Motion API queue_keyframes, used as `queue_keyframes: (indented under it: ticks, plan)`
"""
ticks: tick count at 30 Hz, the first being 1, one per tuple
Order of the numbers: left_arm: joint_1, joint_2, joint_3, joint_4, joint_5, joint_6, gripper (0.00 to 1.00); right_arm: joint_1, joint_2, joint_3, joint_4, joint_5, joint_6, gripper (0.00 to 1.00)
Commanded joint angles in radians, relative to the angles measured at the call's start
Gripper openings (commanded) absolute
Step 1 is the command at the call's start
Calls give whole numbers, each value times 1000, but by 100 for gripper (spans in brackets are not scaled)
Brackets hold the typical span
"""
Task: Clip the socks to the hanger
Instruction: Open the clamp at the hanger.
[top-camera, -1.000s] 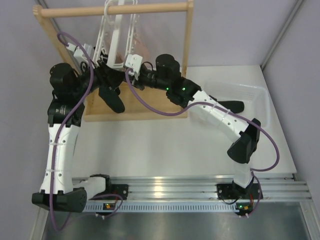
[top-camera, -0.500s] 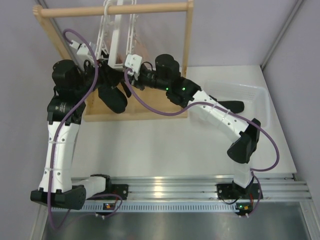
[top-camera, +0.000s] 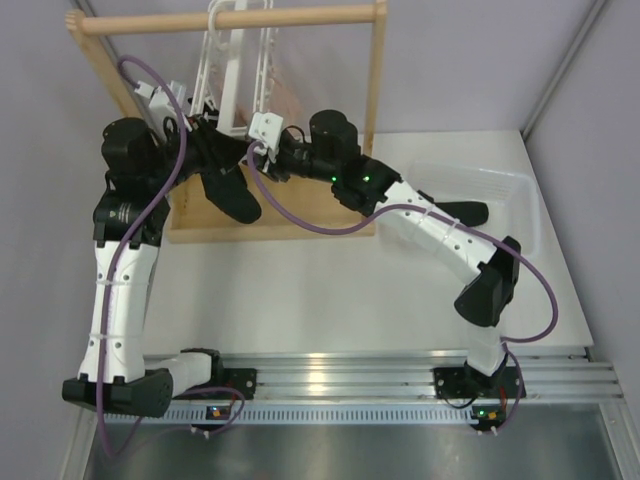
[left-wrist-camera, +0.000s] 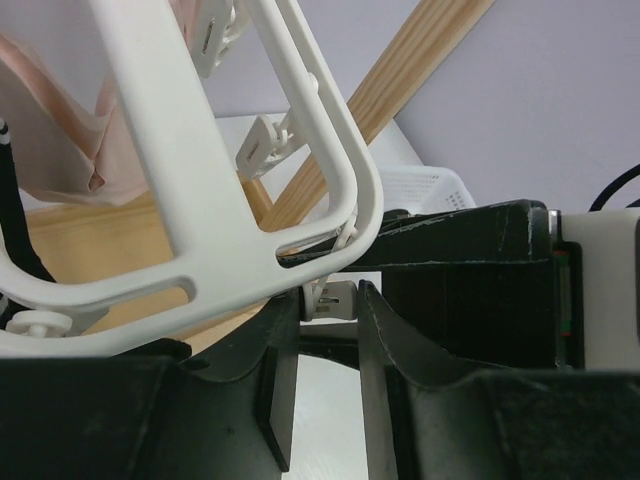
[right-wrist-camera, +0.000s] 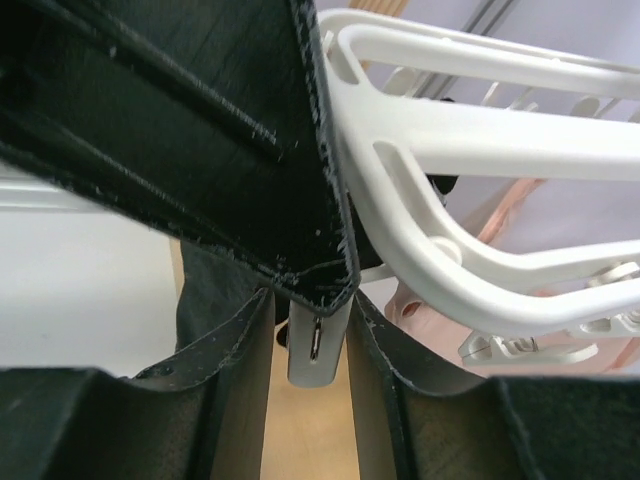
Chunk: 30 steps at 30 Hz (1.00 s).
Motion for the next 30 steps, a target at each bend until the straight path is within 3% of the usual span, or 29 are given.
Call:
queue_keyframes:
  ticks: [1,3,7,9,10,14,30]
  plan:
    - [24,-4,-6,120,43,-93,0,-7,-45,-15,45,-19,-8,34]
    - [28,4,-6,123,51,-111,0,-13,-56,-26,69,-23,-19,28]
    - [37,10,-9,124,51,-125,0,-21,-70,-40,94,-30,-27,0]
    - [37,12,-6,132,54,-119,4,-27,-76,-40,91,-40,-33,0]
    - [37,12,-6,132,57,-113,13,-28,-78,-42,92,-46,-34,0]
    - [37,16,11,106,38,-44,31,-24,-85,-37,79,-71,-40,0]
    - [22,59,69,-18,-71,71,44,1,-65,7,22,-45,-97,0]
